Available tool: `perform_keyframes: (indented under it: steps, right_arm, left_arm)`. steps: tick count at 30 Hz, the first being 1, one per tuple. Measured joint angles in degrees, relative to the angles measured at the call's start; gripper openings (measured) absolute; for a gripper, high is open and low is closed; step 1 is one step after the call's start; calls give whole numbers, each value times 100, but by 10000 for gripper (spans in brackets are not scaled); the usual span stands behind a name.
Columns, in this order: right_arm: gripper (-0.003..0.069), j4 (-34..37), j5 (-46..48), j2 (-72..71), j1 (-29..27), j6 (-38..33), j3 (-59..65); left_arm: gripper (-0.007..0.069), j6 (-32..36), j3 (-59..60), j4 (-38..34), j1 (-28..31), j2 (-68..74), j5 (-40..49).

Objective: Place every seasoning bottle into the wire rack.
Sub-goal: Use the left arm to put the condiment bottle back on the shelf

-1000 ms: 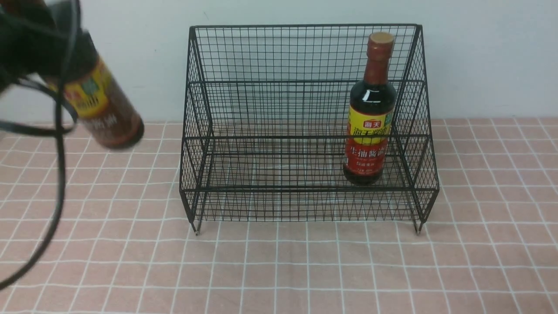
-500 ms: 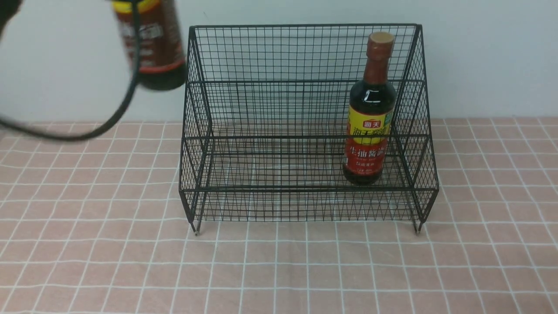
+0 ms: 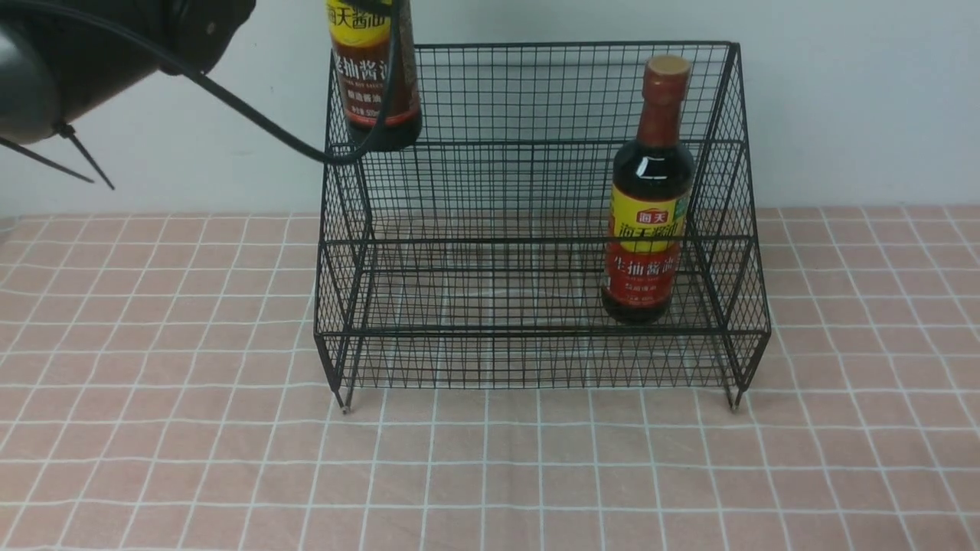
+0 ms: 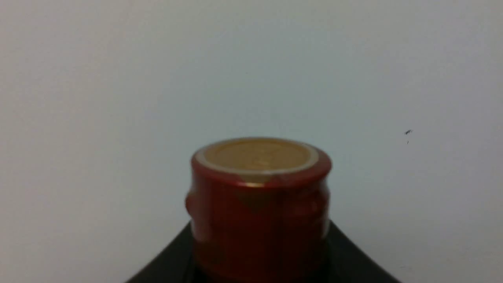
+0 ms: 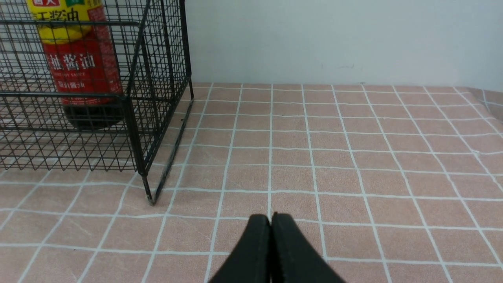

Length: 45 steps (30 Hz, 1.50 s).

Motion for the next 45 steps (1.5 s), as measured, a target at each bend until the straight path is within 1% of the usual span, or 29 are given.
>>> perform_keyframes:
  steps: [22,25,31,34,37,40,45]
  right_arm:
    - [-14,0,0,0,0,-2,0]
    - [-14,0,0,0,0,-2,0]
    - [-14,0,0,0,0,-2,0]
    - [-14,0,0,0,0,-2,0]
    - [-14,0,0,0,0,-2,0]
    - [-14,0,0,0,0,-2,0]
    - [-14,0,0,0,0,-2,0]
  left_arm:
    - [248,8,-216,-5,0,224,-245]
    - [248,13,-216,0,0,277,-411]
    - [248,38,-216,79,0,412,-1015]
    - [248,38,-216,141,-6,412,-1059]
    - [248,38,-216,176,-6,412,-917]
    - [248,38,-216,182,-6,447,-549]
    - [248,-16,-216,175,-21,598,303]
